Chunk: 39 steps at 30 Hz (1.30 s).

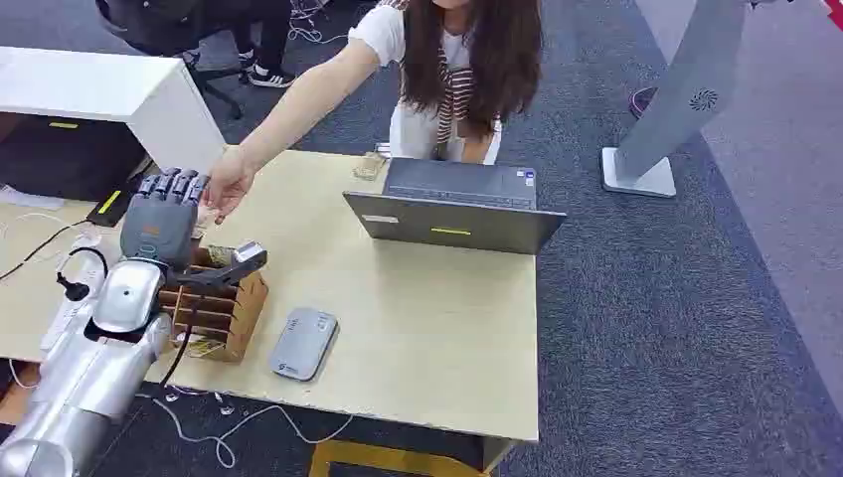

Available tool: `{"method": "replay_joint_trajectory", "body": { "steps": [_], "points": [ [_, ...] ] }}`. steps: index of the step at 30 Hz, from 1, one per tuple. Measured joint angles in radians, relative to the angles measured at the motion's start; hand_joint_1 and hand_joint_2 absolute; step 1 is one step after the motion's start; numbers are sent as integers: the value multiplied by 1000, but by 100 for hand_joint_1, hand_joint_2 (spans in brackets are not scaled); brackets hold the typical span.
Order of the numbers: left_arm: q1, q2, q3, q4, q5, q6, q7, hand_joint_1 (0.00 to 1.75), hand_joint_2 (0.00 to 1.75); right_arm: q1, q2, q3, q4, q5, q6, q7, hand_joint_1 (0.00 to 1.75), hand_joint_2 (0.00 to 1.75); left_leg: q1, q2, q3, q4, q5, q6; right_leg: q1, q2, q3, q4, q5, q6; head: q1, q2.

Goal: Pass the card to the sensor for recognition and then transmit it.

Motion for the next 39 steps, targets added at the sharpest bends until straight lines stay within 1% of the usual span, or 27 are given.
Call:
{"method": "replay_joint_trajectory", "body": {
  "steps": [12,23,26,28,30,33,39],
  "points": [
    [-12,-12,-1,0,3,0,-13,175,175,-5,-2,0,0,1,6,0,0,0,0,0,0,0,0,0,0,0,0,0,0,0,0,0],
    [-12,-17,-6,0,9,1,-14,175,175,-5,-3,-1,0,2,4,0,0,0,0,0,0,0,0,0,0,0,0,0,0,0,0,0],
    [-11,-21,-11,0,20,14,-19,175,175,-5,-3,-1,0,3,4,0,0,0,0,0,0,0,0,0,0,0,0,0,0,0,0,0],
    [-9,-27,-15,-2,37,40,-31,175,175,-5,-3,-1,0,3,3,0,0,0,0,0,0,0,0,0,0,0,0,0,0,0,0,0],
    [2,-38,-16,-22,55,69,-47,175,175,-5,-3,-2,0,3,-1,0,0,0,0,0,0,0,0,0,0,0,0,0,0,0,0,0],
    [31,-61,-29,-84,58,95,-63,175,175,-4,-3,-3,0,3,-5,-4,0,0,0,0,0,0,0,0,0,0,0,0,0,0,0,0],
    [101,-105,-98,-221,41,109,-69,175,175,-2,-3,-11,0,0,-7,-14,0,0,-1,0,0,0,0,0,-1,0,0,0,0,0,0,0]
  ]
}}
